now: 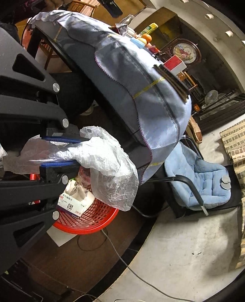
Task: Collect trash
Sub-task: 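Carry the bag and cup over the red wastebasket and open both tools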
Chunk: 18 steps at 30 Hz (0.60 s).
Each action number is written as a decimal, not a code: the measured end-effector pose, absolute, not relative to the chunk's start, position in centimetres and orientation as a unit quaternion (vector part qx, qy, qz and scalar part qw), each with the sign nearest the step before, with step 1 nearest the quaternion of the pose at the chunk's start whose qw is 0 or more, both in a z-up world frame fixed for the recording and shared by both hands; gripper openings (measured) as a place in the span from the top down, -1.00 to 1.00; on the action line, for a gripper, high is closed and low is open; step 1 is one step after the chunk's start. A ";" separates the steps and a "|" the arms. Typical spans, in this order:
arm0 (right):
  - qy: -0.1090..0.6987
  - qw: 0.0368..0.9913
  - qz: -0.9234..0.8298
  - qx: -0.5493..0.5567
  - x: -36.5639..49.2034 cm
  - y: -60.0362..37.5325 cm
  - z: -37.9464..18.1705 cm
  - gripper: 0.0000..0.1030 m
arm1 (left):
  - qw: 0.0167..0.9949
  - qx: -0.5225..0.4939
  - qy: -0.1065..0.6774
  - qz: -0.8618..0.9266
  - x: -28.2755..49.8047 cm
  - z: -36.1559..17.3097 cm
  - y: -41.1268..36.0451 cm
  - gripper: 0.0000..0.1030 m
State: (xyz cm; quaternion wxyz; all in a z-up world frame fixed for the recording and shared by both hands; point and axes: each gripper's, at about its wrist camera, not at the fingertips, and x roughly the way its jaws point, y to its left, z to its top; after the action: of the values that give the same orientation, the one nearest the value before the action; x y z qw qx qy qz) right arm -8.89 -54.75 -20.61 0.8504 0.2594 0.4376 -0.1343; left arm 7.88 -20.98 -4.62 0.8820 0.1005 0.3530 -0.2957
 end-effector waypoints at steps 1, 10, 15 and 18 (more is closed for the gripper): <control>0.439 0.849 -0.134 0.261 -8.8 -54.9 -20.6 0.68 | 0.883 0.095 0.355 -0.292 8.1 -4.6 -20.4 -0.06; 0.443 0.851 -0.133 0.250 -8.4 -54.4 -20.7 0.66 | 0.890 0.073 0.356 -0.275 8.8 -3.9 -17.4 -0.08; 0.453 0.843 -0.140 0.254 -8.2 -54.8 -21.5 0.45 | 0.888 0.072 0.359 -0.276 8.8 -4.0 -17.7 -0.30; 0.460 0.835 -0.162 0.256 -8.2 -55.3 -22.0 -0.47 | 0.887 0.082 0.360 -0.277 8.6 -4.1 -18.3 -0.38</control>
State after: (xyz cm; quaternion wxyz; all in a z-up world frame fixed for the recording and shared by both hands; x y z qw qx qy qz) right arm -8.20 -55.30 -22.01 0.8347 0.2559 0.4599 -0.1621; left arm 8.55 -18.27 -4.14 0.8873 0.0815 0.3595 -0.2771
